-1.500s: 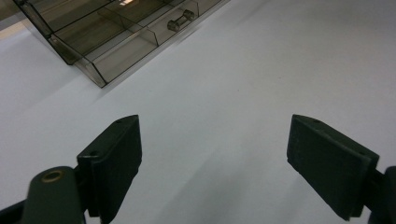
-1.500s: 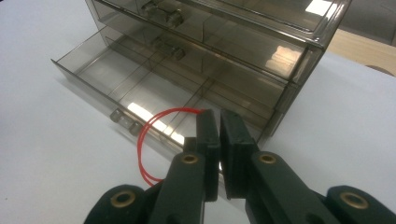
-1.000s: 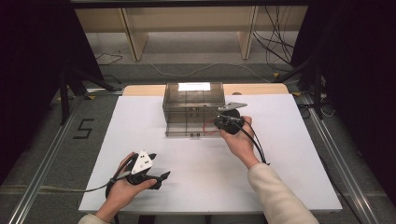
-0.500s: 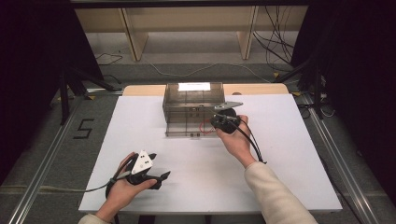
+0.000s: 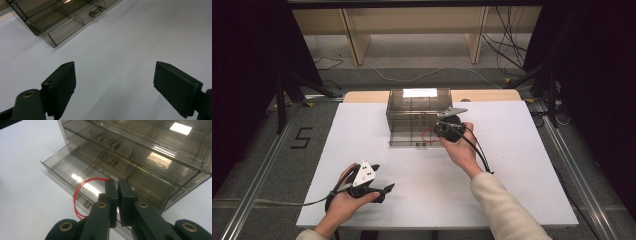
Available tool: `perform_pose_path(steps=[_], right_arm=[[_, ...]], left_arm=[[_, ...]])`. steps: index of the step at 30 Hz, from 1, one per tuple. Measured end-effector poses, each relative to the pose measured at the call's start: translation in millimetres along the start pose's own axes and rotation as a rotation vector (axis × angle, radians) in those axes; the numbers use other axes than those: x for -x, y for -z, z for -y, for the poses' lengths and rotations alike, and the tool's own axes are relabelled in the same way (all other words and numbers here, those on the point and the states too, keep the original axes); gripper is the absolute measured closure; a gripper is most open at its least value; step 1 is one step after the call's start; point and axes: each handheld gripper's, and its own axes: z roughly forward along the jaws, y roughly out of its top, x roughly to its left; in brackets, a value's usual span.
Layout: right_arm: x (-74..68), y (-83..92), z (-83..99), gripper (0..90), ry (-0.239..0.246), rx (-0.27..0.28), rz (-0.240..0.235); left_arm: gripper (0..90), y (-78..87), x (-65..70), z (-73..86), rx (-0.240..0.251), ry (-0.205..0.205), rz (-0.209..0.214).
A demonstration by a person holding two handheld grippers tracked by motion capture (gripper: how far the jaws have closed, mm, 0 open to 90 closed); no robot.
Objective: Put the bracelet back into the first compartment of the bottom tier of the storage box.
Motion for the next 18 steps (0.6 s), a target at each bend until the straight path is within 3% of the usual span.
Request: perform_pose_path(steps=[18], right_arm=[[-6.5, -12.0, -4.9, 87.2, 0.007, -0.013, -0.005]], left_arm=[[17.9, -0.2, 0.4, -0.2, 0.000, -0.002, 0.000]])
